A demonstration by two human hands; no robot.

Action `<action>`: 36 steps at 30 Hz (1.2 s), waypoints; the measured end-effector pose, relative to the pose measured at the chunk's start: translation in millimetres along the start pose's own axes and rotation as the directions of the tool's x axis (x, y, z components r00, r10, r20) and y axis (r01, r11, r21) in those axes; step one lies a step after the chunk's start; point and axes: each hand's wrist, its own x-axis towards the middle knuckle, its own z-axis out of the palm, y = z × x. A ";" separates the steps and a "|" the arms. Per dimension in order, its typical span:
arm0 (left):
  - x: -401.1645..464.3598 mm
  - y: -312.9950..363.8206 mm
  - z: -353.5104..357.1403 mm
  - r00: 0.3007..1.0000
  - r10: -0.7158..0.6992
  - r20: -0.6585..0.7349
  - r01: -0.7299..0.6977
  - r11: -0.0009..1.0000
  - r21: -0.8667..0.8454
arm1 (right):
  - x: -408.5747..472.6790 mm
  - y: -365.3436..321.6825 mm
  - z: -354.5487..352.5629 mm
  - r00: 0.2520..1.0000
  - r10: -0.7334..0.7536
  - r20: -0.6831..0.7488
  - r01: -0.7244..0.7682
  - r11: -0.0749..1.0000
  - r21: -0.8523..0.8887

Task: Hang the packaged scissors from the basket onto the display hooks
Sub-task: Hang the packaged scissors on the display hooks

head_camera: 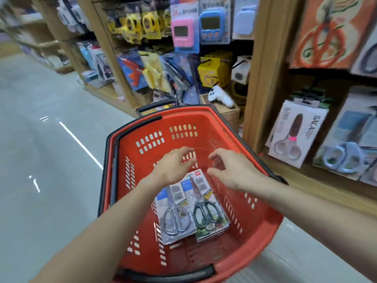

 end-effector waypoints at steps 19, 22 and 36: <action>-4.4 -85.7 109.0 0.874 -0.283 0.396 0.181 0.944 0.276 | 82.7 67.3 182.6 0.698 0.682 0.219 -0.685 0.725 -0.072; 1.5 -87.0 122.2 0.885 -0.238 0.401 0.108 0.941 0.320 | 84.9 74.1 198.4 0.691 0.672 0.266 -0.695 0.718 -0.010; 5.2 -97.5 146.5 0.856 -0.305 0.417 0.143 0.915 0.376 | 89.6 66.0 237.8 0.626 0.732 0.267 -0.722 0.674 -0.157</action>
